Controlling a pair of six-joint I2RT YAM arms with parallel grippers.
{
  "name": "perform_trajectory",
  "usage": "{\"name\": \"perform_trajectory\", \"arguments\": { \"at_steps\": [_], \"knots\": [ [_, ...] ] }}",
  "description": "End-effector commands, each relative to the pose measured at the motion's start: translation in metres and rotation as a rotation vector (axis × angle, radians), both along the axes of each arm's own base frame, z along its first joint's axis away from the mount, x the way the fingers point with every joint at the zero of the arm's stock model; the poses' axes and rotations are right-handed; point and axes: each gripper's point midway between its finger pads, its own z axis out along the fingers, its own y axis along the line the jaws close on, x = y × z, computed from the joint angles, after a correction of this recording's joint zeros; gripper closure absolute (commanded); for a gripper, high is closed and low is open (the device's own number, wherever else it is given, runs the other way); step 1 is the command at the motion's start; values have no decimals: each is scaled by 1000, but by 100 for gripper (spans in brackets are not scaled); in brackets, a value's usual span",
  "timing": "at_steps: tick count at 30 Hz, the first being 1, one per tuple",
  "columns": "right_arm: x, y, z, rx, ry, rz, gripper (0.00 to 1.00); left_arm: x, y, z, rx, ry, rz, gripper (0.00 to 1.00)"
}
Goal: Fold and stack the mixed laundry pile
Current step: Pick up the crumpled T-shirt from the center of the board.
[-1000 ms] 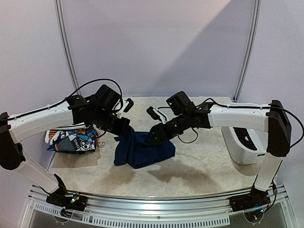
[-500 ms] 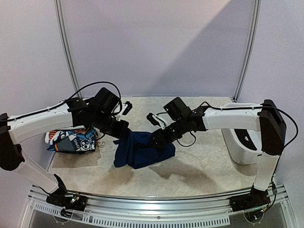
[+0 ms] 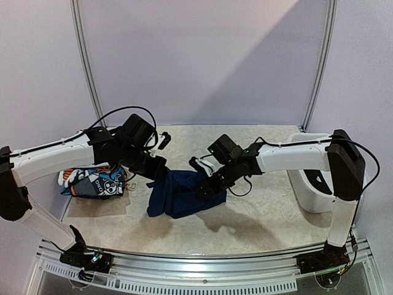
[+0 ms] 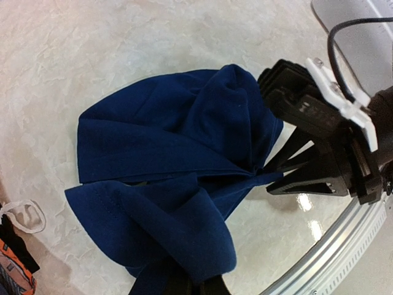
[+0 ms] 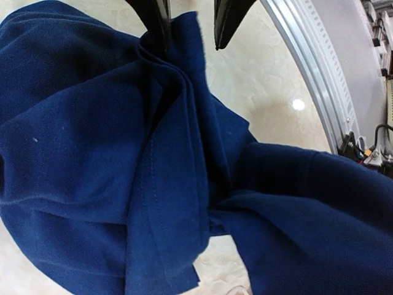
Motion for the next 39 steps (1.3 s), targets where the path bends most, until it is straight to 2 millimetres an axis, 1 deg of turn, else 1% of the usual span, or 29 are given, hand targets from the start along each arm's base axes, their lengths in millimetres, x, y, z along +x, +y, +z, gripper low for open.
{"name": "perform_trajectory", "arguments": {
  "at_steps": [1,3,4,6,8,10,11,12,15,16,18,19,20,22,23,25,28,30,33,35,39],
  "knots": [
    [1,-6,-15,-64,-10,-13,84,-3,0,2,0,-11,-9,100],
    [4,-8,-17,-98,-11,-30,96,-3,0,2,-1,-12,-8,100],
    [5,-9,-19,-116,-4,-33,99,-3,0,3,0,-13,-9,100],
    [7,-9,-21,-137,2,-43,100,-3,1,3,3,-16,-7,100],
    [9,-9,-17,-133,-6,-55,100,-2,3,5,13,-23,-2,100],
    [13,-9,-6,-119,-28,-70,100,-2,6,9,25,-28,-4,100],
    [15,-10,1,-117,-42,-80,100,0,12,12,49,-45,11,100],
    [18,-10,13,-102,-66,-90,100,0,16,15,63,-54,17,100],
    [27,-16,43,-94,-123,-125,100,1,27,34,91,-91,29,100],
    [31,-19,60,-79,-150,-141,100,2,31,43,96,-110,31,100],
    [42,-28,86,-61,-191,-183,100,4,39,62,110,-152,36,100],
    [49,-35,106,-41,-220,-213,100,5,44,73,118,-178,41,100],
    [56,-41,121,-31,-244,-242,100,7,49,86,120,-206,49,100],
    [69,-56,155,-6,-299,-298,100,9,59,110,123,-257,61,100],
    [73,-64,177,19,-332,-322,100,10,64,120,127,-278,67,100],
    [84,-80,213,45,-402,-375,100,12,74,144,130,-330,77,100],
    [95,-106,266,82,-518,-458,100,16,87,178,137,-406,93,100],
    [99,-121,297,103,-590,-499,100,18,94,200,138,-456,105,100],
    [99,-139,339,129,-693,-548,100,22,102,231,131,-530,121,100],
    [99,-150,358,138,-751,-577,100,22,104,251,111,-578,127,100],
    [94,-176,397,170,-861,-655,100,22,108,279,83,-646,136,100]
  ]
}}
